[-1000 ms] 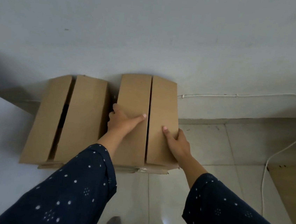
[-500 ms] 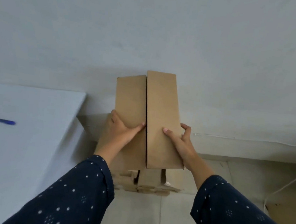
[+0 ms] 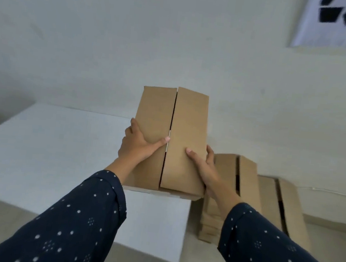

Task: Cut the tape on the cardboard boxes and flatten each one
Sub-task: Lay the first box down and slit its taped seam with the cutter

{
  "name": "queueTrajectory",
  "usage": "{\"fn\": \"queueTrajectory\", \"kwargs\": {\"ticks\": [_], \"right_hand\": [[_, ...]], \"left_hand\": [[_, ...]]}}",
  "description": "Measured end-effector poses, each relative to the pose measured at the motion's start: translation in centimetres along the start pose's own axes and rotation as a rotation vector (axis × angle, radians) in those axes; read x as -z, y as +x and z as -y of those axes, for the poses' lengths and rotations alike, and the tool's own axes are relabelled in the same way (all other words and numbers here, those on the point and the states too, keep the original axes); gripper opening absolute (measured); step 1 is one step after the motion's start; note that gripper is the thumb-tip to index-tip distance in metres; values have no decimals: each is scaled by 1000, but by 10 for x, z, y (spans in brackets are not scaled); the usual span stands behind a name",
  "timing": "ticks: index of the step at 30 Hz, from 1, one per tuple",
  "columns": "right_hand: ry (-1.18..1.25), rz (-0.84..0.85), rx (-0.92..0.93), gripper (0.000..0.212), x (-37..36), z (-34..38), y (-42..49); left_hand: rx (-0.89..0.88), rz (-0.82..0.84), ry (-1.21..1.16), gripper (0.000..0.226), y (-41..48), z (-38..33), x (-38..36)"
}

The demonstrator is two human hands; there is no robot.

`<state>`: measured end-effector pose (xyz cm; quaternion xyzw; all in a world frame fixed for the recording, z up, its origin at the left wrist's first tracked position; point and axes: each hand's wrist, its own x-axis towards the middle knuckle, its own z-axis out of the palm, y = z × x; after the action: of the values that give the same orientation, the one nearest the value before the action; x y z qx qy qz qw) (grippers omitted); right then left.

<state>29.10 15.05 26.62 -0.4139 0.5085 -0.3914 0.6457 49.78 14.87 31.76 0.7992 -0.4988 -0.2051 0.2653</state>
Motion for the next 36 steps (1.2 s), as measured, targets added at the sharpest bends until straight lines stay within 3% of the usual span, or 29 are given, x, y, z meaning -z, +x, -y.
{"fn": "queueTrajectory", "kwargs": {"ticks": [9,17,22,32,36], "right_hand": [[-13,131,-127,77,-175,-18,67],[-79,76,-191,81,-261,-35,119],[-100,-18,-204,79,-301,-44,147],[-245,-435,-343,96,-383,-85,183],[-295,-537,-338,95,-416,-65,169]], "left_hand": [[165,-44,23,137,84,139,89],[236,49,1,135,152,218,110],[199,185,-37,134,208,252,116],[-16,725,215,87,284,304,130],[-41,828,162,88,301,308,142]]}}
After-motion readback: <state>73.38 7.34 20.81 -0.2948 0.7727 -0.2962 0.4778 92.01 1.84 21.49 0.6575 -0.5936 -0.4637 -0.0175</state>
